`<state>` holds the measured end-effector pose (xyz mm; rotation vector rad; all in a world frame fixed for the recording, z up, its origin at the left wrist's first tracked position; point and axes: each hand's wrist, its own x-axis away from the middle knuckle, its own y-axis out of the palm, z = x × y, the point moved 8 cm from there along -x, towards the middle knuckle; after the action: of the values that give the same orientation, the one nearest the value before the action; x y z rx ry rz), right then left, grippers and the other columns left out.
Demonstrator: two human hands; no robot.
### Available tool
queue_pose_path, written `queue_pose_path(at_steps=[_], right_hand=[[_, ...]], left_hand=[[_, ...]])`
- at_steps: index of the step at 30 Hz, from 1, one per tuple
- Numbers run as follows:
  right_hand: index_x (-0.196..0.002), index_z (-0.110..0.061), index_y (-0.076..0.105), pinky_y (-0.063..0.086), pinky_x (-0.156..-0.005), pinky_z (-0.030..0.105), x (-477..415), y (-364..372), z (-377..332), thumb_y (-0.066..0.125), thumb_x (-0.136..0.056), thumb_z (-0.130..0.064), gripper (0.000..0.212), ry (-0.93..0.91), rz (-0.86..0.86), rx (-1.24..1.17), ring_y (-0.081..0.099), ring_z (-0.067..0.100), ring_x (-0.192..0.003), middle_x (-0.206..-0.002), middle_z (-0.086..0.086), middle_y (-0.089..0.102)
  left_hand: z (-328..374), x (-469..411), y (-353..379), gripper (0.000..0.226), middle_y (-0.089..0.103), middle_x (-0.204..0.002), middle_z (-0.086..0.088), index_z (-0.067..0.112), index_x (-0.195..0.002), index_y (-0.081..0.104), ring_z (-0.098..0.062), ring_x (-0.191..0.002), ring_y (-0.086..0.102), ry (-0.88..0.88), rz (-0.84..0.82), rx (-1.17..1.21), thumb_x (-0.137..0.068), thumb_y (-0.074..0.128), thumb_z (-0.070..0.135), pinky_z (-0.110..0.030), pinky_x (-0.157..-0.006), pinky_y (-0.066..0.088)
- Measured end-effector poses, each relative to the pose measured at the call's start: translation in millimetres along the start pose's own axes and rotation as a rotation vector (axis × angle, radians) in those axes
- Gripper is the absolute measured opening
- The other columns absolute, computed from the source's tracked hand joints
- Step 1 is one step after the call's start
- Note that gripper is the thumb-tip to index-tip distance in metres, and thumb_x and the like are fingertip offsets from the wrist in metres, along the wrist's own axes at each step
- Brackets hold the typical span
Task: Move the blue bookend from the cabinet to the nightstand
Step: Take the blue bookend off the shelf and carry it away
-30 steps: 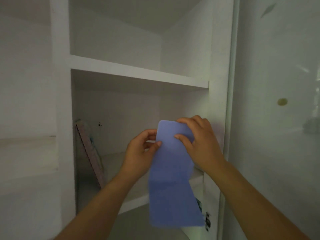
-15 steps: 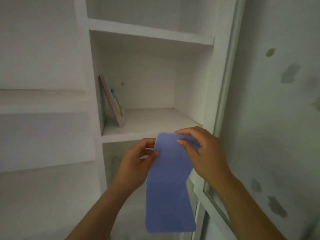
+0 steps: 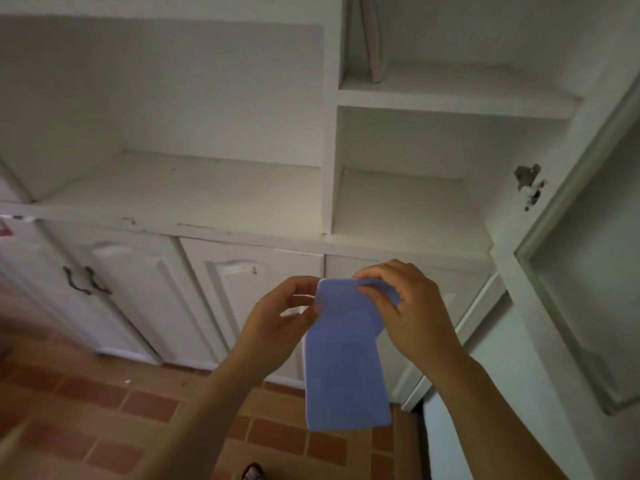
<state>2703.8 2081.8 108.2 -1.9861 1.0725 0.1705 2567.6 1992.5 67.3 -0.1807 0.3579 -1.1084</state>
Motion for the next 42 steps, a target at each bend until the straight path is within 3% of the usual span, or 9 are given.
queue_pose_path(at_steps=[2, 5, 8, 15, 19, 25, 30, 36, 42], right_hand=[[-0.093, -0.020, 0.067, 0.034, -0.081, 0.004, 6, 22, -3, 0.038, -0.086, -0.041, 0.037, -0.008, -0.049, -0.030, 0.050, 0.002, -0.082, -0.087, -0.014, 0.056], [-0.096, -0.024, 0.065, 0.037, -0.081, 0.013, 11, 54, -12, 0.036, -0.088, -0.048, 0.038, -0.007, -0.124, -0.077, 0.054, 0.011, -0.083, -0.088, -0.010, 0.058], [-0.093, -0.023, 0.066, 0.037, -0.079, 0.012, 14, 85, -29, 0.040, -0.088, -0.038, 0.030, -0.050, -0.173, -0.031, 0.051, 0.008, -0.082, -0.086, -0.008, 0.061], [-0.091, -0.021, 0.065, 0.035, -0.080, 0.011, 3, 179, -100, 0.045, -0.088, -0.030, 0.021, -0.137, -0.311, -0.059, 0.047, 0.004, -0.084, -0.085, -0.007, 0.061], [-0.092, -0.024, 0.064, 0.038, -0.078, 0.010, -10, 249, -161, 0.047, -0.086, -0.031, 0.019, -0.220, -0.392, -0.129, 0.049, 0.004, -0.082, -0.085, -0.008, 0.063], [-0.090, -0.020, 0.067, 0.039, -0.077, 0.014, -24, 339, -257, 0.056, -0.085, -0.018, 0.012, -0.355, -0.427, -0.260, 0.051, 0.009, -0.084, -0.085, 0.000, 0.065], [-0.090, -0.021, 0.066, 0.039, -0.076, 0.013, -25, 404, -326, 0.058, -0.084, -0.016, 0.011, -0.499, -0.484, -0.334, 0.050, 0.007, -0.083, -0.084, -0.006, 0.062], [-0.091, -0.017, 0.067, 0.036, -0.078, 0.005, -14, 483, -389, 0.057, -0.084, -0.017, 0.012, -0.595, -0.609, -0.439, 0.050, 0.004, -0.083, -0.086, -0.010, 0.059], [-0.095, -0.020, 0.066, 0.034, -0.082, 0.004, -2, 577, -446, 0.055, -0.086, -0.023, 0.015, -0.738, -0.798, -0.497, 0.046, -0.007, -0.087, -0.089, -0.016, 0.058]], left_hand=[[-11, 18, -11, 0.023, 0.064, -0.100, 0.022, 0.036, -0.102, 0.057, 0.004, -0.096, 0.059, -0.049, 0.012, -0.012, -0.086, 0.059, 0.019, -0.013, -0.075, 0.049], [-30, 42, -37, 0.030, 0.062, -0.106, 0.022, 0.037, -0.107, 0.056, 0.001, -0.103, 0.058, -0.118, 0.058, -0.032, -0.077, 0.056, 0.041, -0.030, -0.090, 0.049], [-45, 63, -70, 0.036, 0.058, -0.115, 0.016, 0.039, -0.110, 0.052, -0.002, -0.110, 0.054, -0.167, 0.098, -0.070, -0.074, 0.054, 0.044, -0.042, -0.097, 0.047], [-78, 112, -171, 0.033, 0.054, -0.118, 0.015, 0.038, -0.116, 0.049, -0.003, -0.114, 0.050, -0.224, 0.206, -0.160, -0.082, 0.051, 0.038, -0.023, -0.089, 0.049], [-100, 148, -249, 0.031, 0.057, -0.117, 0.012, 0.040, -0.115, 0.050, -0.007, -0.113, 0.053, -0.262, 0.337, -0.155, -0.085, 0.052, 0.047, -0.041, -0.093, 0.049], [-120, 211, -358, 0.041, 0.058, -0.119, 0.011, 0.032, -0.119, 0.052, -0.006, -0.113, 0.053, -0.314, 0.495, -0.229, -0.082, 0.052, 0.049, -0.043, -0.092, 0.049], [-126, 270, -429, 0.033, 0.055, -0.120, 0.012, 0.027, -0.122, 0.050, -0.001, -0.111, 0.052, -0.393, 0.667, -0.340, -0.089, 0.053, 0.029, -0.036, -0.093, 0.049], [-137, 331, -481, 0.047, 0.053, -0.121, 0.017, 0.033, -0.121, 0.049, 0.001, -0.114, 0.049, -0.505, 0.825, -0.375, -0.080, 0.043, 0.054, -0.030, -0.094, 0.047], [-168, 377, -534, 0.049, 0.047, -0.119, 0.022, 0.034, -0.124, 0.045, 0.004, -0.113, 0.046, -0.687, 0.971, -0.389, -0.079, 0.042, 0.054, -0.016, -0.088, 0.040]])
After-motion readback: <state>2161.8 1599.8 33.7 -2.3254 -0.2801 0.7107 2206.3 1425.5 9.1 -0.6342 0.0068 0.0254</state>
